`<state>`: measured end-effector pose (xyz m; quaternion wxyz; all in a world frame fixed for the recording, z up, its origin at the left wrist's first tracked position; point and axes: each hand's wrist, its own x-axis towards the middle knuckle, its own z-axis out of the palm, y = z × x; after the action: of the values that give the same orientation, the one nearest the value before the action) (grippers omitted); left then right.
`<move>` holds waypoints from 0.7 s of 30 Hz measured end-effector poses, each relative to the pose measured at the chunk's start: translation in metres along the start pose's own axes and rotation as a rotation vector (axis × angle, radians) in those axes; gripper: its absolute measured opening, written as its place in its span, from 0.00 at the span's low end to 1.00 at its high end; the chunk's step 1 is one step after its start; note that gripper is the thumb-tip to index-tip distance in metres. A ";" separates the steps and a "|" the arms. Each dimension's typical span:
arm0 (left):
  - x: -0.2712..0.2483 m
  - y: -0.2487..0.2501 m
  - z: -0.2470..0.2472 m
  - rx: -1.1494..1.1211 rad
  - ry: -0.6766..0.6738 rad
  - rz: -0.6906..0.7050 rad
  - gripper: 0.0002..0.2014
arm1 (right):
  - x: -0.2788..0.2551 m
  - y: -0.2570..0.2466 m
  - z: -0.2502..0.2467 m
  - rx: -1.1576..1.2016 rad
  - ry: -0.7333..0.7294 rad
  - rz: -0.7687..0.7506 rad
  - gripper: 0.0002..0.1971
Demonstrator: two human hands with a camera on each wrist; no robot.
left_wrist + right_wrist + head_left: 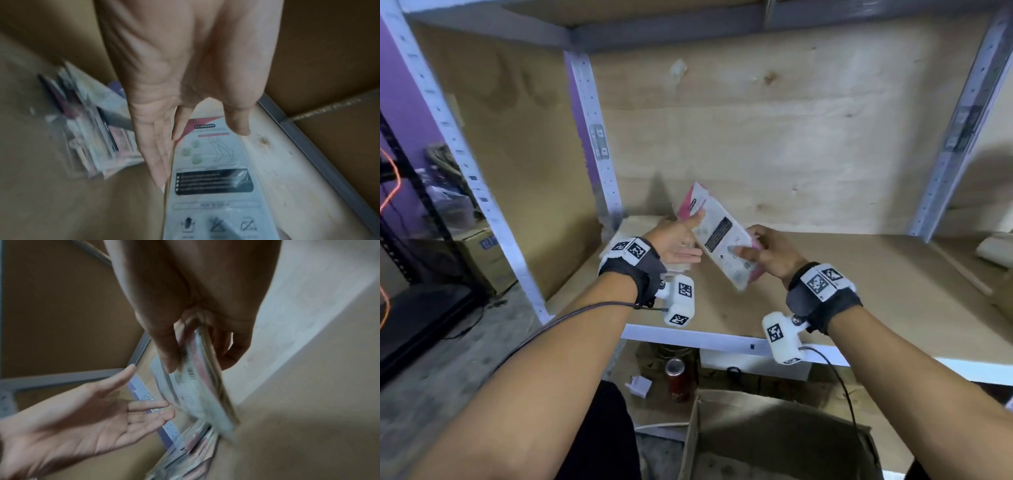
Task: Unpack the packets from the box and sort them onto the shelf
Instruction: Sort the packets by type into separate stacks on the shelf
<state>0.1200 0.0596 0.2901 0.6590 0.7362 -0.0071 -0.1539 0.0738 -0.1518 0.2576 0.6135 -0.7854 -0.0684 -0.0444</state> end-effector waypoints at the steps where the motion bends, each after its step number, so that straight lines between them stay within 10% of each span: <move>1: 0.004 0.001 0.003 -0.097 -0.009 -0.016 0.41 | -0.001 0.002 -0.002 -0.070 0.001 -0.035 0.07; 5: 0.025 -0.002 0.018 -0.412 -0.022 -0.007 0.39 | -0.005 0.007 -0.012 -0.369 -0.021 -0.203 0.15; 8: 0.042 -0.008 0.035 -0.415 0.076 0.050 0.12 | -0.001 0.017 -0.028 -0.469 -0.111 -0.206 0.18; 15: 0.075 -0.049 0.053 -0.400 0.056 -0.002 0.06 | 0.021 0.063 -0.066 -0.192 0.012 0.145 0.21; 21: 0.095 -0.050 0.062 -0.547 0.059 -0.025 0.06 | 0.025 0.081 -0.090 0.182 -0.179 0.335 0.14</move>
<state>0.1865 -0.0146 0.2151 0.8312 0.5352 0.0632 -0.1367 0.1134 -0.2569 0.2054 0.6723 -0.7279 0.0053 0.1347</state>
